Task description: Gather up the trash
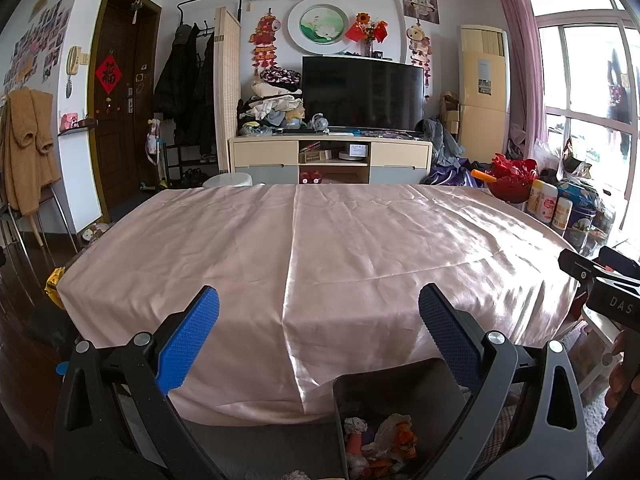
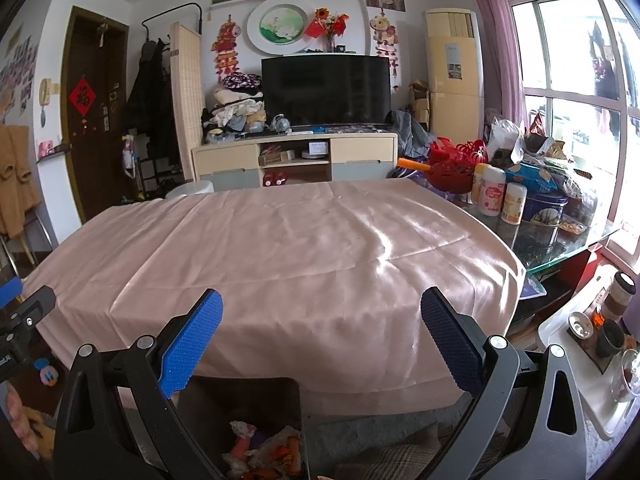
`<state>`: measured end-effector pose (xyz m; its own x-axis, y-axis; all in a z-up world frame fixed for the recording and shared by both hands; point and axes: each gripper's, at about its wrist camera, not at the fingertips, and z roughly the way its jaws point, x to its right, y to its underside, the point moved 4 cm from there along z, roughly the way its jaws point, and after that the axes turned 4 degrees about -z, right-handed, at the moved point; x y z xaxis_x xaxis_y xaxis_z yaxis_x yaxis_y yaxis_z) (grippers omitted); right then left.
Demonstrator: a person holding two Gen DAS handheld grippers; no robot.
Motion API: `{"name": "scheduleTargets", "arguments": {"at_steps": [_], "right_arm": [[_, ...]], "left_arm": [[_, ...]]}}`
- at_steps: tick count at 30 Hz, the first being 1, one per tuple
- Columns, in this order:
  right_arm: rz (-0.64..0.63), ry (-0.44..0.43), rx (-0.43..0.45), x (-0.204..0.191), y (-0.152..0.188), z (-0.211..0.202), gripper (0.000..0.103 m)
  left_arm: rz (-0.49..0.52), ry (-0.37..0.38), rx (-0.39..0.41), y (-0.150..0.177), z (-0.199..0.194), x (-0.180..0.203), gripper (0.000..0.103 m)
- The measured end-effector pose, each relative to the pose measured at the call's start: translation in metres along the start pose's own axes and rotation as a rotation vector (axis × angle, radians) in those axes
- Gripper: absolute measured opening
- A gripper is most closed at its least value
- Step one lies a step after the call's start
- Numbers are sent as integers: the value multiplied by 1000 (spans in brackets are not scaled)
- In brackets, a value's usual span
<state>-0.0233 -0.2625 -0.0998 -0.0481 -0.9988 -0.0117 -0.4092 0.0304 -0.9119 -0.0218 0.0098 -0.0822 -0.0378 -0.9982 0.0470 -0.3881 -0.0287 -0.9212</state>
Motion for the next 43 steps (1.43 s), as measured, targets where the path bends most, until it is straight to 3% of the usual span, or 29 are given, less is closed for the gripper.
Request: {"name": "scheduleTargets", "arguments": {"at_steps": [19,29,43], "right_arm": [[-6,0,-8,0,2,2,100],[-3,0,-24,0,4,5,100],[-5,-1,-28,-1,2,6,100]], "left_arm": [[24,-5,-14,4,1,18,95],[-95,42,-76,9,9,16,95],[-137,39,-77,8,6,11,95]]}}
